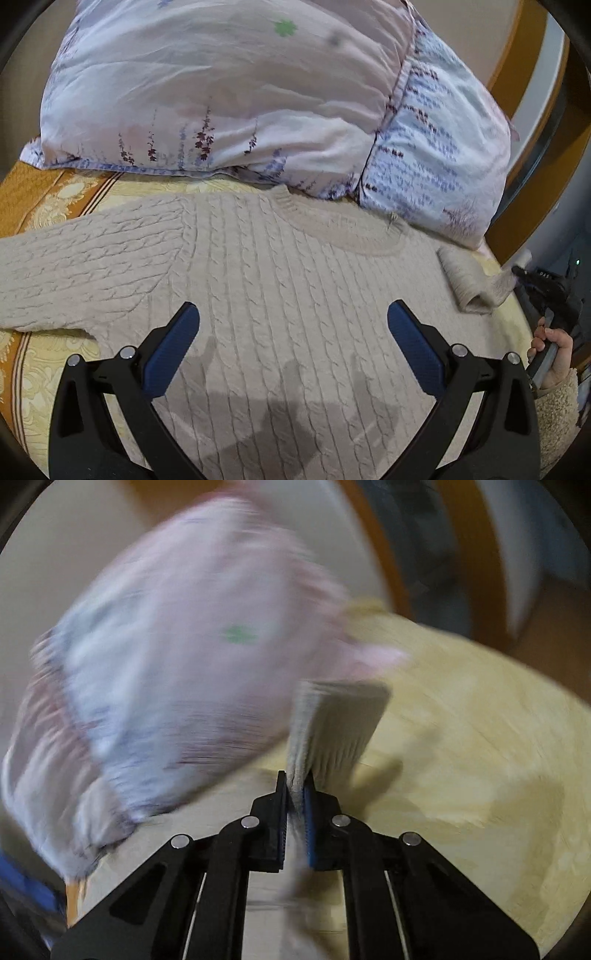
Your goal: Fold small clothes
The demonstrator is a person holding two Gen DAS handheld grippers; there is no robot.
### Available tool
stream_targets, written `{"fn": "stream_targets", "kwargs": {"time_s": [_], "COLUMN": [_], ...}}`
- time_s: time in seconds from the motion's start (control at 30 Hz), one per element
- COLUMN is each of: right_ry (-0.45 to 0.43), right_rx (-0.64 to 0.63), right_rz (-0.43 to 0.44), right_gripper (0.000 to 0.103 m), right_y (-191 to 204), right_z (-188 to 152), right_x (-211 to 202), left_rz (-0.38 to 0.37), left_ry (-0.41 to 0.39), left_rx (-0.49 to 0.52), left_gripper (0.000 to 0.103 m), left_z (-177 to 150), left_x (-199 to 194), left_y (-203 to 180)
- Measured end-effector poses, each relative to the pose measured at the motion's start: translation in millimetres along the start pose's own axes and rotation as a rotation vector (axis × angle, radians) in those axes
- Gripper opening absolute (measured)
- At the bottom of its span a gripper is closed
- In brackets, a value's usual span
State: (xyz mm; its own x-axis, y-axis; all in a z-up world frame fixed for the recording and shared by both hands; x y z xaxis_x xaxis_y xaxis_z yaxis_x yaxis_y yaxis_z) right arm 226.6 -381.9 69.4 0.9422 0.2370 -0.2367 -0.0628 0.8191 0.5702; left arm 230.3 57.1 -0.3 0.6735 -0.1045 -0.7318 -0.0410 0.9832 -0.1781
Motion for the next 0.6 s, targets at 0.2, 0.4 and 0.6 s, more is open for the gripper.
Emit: {"fn": "stream_targets", "kwargs": {"time_s": [0.2, 0.4, 0.6], "right_ry": [0.145, 0.541, 0.521], "right_rx": [-0.26, -0.369, -0.128], "right_rz": [0.297, 0.517, 0.464], "right_gripper": [0.008, 0.018, 0.046], "right_y": [142.2, 233.4, 165.7], "right_z": [-43.1, -164.9, -161.2], "right_x": [35.7, 89.7, 71.9], "left_rz": [-0.149, -0.227, -0.285], "left_ry": [0.044, 0.132, 0.197], "left_rx": [-0.159, -0.251, -0.263], "left_gripper": [0.101, 0.101, 0.085], "left_z": [5.1, -2.8, -7.7], "left_x": [2.7, 13.7, 21.6], "left_y": [12.0, 13.7, 1.7]}}
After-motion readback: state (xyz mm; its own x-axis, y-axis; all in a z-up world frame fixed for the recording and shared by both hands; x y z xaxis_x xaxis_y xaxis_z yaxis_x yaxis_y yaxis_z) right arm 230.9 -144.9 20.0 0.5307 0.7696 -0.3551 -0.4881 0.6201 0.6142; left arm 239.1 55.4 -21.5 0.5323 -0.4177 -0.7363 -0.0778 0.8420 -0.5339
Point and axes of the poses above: each gripper's, at about its wrist camera, not at the fingertips, and x roughly the way its jaws point, y to its left, z to its top, the point moved 8 cm from there along x, roughly the way its jaws point, and after that the axes turned 14 degrees about z, right-handed, at the moved point
